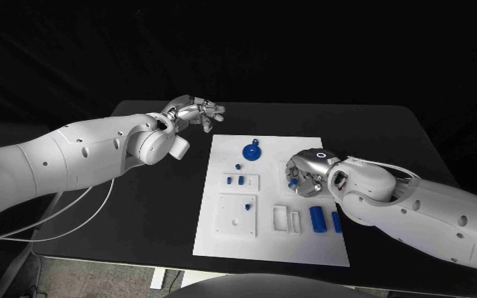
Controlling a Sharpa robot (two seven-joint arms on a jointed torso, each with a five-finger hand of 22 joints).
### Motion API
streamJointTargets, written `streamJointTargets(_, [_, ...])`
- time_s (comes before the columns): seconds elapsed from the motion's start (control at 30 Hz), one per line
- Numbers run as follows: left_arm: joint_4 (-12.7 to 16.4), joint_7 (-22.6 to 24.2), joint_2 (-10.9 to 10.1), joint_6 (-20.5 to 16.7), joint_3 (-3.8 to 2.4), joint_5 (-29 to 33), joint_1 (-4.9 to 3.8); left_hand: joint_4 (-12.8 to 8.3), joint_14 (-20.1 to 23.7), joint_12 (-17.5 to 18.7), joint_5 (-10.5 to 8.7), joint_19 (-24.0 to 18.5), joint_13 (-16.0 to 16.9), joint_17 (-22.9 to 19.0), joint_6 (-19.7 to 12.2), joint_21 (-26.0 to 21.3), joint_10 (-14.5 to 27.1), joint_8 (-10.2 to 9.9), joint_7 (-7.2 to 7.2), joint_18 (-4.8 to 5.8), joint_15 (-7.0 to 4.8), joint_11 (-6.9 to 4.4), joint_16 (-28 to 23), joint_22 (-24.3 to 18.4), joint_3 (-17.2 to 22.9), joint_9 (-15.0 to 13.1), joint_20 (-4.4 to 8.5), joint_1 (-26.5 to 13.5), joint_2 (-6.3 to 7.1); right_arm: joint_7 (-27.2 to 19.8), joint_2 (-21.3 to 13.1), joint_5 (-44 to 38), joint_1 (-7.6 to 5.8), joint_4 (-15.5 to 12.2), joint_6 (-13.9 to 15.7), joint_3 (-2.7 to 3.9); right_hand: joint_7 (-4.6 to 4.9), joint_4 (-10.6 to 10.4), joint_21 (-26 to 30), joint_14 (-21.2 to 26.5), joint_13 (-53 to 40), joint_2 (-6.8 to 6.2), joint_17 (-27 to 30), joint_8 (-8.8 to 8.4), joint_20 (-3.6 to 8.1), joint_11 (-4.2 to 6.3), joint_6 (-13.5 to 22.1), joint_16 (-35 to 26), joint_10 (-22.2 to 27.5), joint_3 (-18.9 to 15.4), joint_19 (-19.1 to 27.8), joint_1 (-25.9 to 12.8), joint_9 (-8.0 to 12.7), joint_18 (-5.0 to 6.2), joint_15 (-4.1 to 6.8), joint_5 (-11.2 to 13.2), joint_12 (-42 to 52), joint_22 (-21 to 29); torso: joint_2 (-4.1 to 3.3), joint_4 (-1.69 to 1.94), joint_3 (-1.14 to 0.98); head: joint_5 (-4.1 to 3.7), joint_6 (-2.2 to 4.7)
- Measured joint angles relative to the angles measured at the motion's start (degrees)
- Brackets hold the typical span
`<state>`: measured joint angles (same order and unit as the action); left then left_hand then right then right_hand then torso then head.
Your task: Assemble the parts on the task board
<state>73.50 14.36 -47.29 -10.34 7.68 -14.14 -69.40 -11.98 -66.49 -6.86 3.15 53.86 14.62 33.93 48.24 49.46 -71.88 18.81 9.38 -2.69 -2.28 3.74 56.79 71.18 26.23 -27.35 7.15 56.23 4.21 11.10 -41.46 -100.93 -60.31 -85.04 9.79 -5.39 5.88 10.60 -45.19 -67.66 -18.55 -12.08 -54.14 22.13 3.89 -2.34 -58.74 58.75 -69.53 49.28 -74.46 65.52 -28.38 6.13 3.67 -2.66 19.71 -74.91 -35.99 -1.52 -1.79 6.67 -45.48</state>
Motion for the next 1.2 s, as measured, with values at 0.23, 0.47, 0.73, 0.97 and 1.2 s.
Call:
streamJointTargets(0.23, [-0.01, -0.02, -0.01, 0.00, 0.01, 0.00, 0.00, -0.12, 0.00, 0.00, 0.00, 0.00, 0.05, 0.00, -0.03, 0.00, 0.00, 0.00, 0.03, 0.00, 0.00, 0.00, 0.00, 0.00, 0.13, 0.00, 0.00, 0.00, 0.00, 0.31, -0.16, -0.63, 0.07, -0.26, 0.70, -0.04, 0.15, 0.23, -0.23, -0.02, 0.00, 0.35, 0.00, 0.00, 0.08, 0.09, -0.19, 0.22, -0.09, 0.22, -0.10, 0.10, -0.45, 0.00, 0.01, 0.01, 0.23, 0.00, 0.01, -0.01, 0.00, -0.05, 0.01])
streamJointTargets(0.47, [-0.10, -0.04, 0.02, 0.00, 0.01, 0.00, 0.00, -0.12, 0.00, 0.00, 0.00, 0.00, 0.05, -0.01, -0.03, 0.00, 0.00, 0.00, 0.03, 0.00, 0.00, 0.00, 0.00, -0.01, 0.13, 0.00, -0.01, 0.00, 0.00, 0.87, -1.44, -0.95, 0.07, -2.35, 1.71, 0.60, -0.03, 0.72, -0.45, -0.22, 0.00, 0.35, -0.01, 0.01, 0.18, 0.09, -0.38, 0.23, -0.09, 0.69, -0.38, 0.11, -0.72, -0.01, 0.18, 0.21, 0.27, 0.00, 0.02, -0.01, -0.02, 0.19, -0.05])
streamJointTargets(0.73, [-0.21, -0.04, 0.08, -0.01, 0.01, 0.00, 0.00, -0.12, 0.00, 0.00, 0.00, -0.01, 0.04, -0.02, -0.03, 0.00, 0.00, 0.00, 0.03, 0.00, 0.00, 0.00, 0.00, -0.01, 0.13, -0.01, -0.01, 0.00, 0.00, 1.42, -2.19, -0.86, -0.79, -6.36, 2.03, 5.01, -0.04, 0.95, -0.67, -0.32, 0.00, 0.34, -0.01, 0.23, 0.18, 0.30, -0.38, 0.22, -0.30, 0.92, -0.39, 0.11, -0.82, -0.02, 0.10, 0.23, 0.49, 0.00, 0.02, -0.01, -0.02, 0.48, -0.09])
streamJointTargets(0.97, [-0.21, -0.05, 0.20, 0.00, 0.01, 0.00, 0.00, -0.12, 0.00, 0.00, 0.00, -0.01, 0.04, 0.03, -0.03, 0.00, 0.00, 0.00, 0.03, 0.00, 0.00, 0.00, 0.00, 0.04, 0.12, -0.01, -0.01, 0.00, 0.00, 1.48, -0.90, -0.05, -1.07, -7.55, 2.49, 5.56, -0.04, 0.84, -0.67, -0.34, 0.00, 0.34, -0.01, 0.23, 0.17, 0.30, -0.38, 0.22, -0.29, 1.03, -0.39, 0.11, -1.01, -0.01, 0.08, 0.19, 0.49, 0.00, 0.02, -0.01, 0.02, 0.73, -0.10])
streamJointTargets(1.2, [-0.27, -0.04, 0.54, 0.02, 0.00, 0.00, 0.01, -0.12, 0.00, 0.00, 0.00, -0.02, 0.03, 0.03, -0.03, 0.00, 0.16, 0.00, 0.03, 0.00, 0.00, 0.14, 0.00, 0.03, 0.12, -0.01, -0.02, 0.00, 0.00, 0.14, 4.36, 2.56, -0.20, -7.62, 2.94, 5.27, -0.04, 1.02, -0.67, -0.62, -0.01, 0.33, -0.01, 0.23, 0.31, 0.30, -0.37, 0.48, -0.29, 1.33, -0.71, 0.11, -1.06, -0.03, 0.17, 0.00, 0.48, 0.00, 0.01, -0.01, 0.01, 1.22, -0.15])
